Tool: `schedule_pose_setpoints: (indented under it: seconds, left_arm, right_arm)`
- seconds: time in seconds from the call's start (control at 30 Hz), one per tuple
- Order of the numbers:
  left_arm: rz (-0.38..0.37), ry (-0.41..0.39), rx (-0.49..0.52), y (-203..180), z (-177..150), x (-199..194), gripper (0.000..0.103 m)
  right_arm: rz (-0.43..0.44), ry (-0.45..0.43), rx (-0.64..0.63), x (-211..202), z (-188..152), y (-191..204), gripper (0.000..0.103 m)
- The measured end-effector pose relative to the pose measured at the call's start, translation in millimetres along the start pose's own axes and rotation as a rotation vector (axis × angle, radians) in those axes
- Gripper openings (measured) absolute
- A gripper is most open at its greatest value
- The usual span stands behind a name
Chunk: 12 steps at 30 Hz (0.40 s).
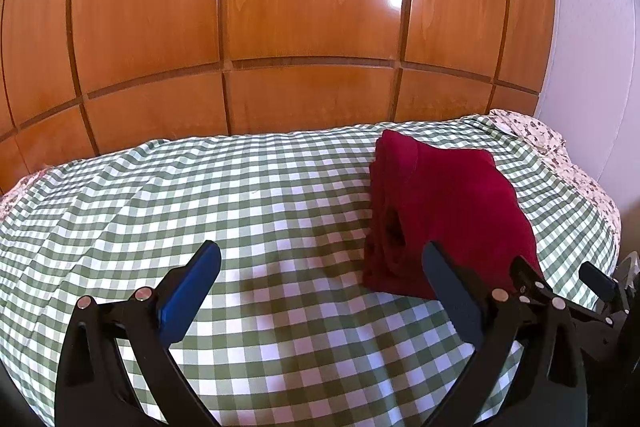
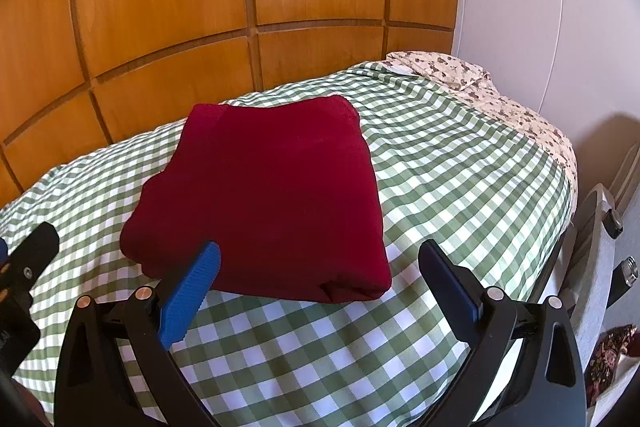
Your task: Fold small clothes
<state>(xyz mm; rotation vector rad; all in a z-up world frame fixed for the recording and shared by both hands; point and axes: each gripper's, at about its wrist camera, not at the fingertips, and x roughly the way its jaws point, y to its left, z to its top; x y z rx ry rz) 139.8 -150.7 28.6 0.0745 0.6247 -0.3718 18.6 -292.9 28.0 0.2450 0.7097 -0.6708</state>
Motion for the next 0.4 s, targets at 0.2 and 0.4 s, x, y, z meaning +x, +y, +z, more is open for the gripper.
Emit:
schedule_pose_setpoints:
  seconds: [0.2, 0.4]
  left_arm:
    - [0.005, 0.031, 0.004, -1.1, -2.0, 7.6, 0.1]
    - [0.013, 0.091, -0.029, 9.4, -9.6, 23.5, 0.1]
  right_arm:
    - [0.024, 0.019, -0.006, 5.6, 0.5, -0.5, 0.098]
    - [0.048, 0.023, 0.078, 23.3, 32.0, -35.8, 0.099]
